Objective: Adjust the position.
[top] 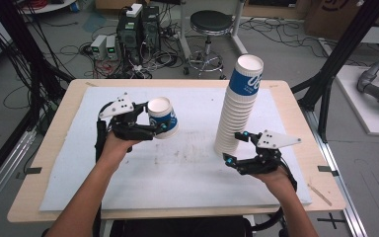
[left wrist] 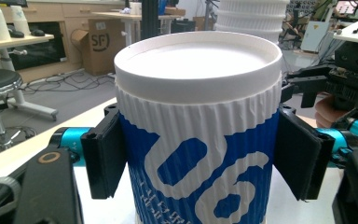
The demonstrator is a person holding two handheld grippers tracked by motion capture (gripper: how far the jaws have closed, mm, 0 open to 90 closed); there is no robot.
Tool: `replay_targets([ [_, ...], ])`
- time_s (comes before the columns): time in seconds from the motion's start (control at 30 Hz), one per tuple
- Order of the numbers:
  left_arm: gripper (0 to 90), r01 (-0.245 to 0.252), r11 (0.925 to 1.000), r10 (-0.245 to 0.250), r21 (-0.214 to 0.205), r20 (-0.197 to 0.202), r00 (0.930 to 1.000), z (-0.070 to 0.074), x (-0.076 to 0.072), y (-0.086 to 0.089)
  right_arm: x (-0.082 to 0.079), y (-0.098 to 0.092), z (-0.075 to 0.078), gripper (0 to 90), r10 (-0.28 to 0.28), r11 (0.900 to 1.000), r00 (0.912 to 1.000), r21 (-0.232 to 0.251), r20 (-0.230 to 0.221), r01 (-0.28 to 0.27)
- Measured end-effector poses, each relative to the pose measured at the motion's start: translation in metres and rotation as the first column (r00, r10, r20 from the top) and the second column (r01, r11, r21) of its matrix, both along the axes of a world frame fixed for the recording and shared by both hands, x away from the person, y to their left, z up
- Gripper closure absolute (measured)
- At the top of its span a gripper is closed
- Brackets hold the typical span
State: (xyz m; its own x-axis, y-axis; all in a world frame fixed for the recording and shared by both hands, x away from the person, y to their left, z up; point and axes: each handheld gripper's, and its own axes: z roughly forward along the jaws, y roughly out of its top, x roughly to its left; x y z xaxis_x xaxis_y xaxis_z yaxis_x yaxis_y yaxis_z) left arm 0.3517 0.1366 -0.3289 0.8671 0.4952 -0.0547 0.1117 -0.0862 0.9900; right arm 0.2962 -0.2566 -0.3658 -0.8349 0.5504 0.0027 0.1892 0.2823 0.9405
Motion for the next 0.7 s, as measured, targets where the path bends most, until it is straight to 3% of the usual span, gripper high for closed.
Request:
replay_targets([
  [0.23,26.6,0.016,0.9999,-0.016,-0.003,-0.020,0.9997,-0.011,-0.003,-0.007,0.004,0.017,0.000,17.5,0.051,0.9987,0.9987,0.005,0.004,-0.051],
  [0.7,26.7,0.082,0.9966,-0.082,0.007,-0.024,0.9963,-0.015,-0.011,-0.032,0.010,0.048,-0.001,17.5,0.114,0.9933,0.9935,0.018,-0.007,-0.114],
])
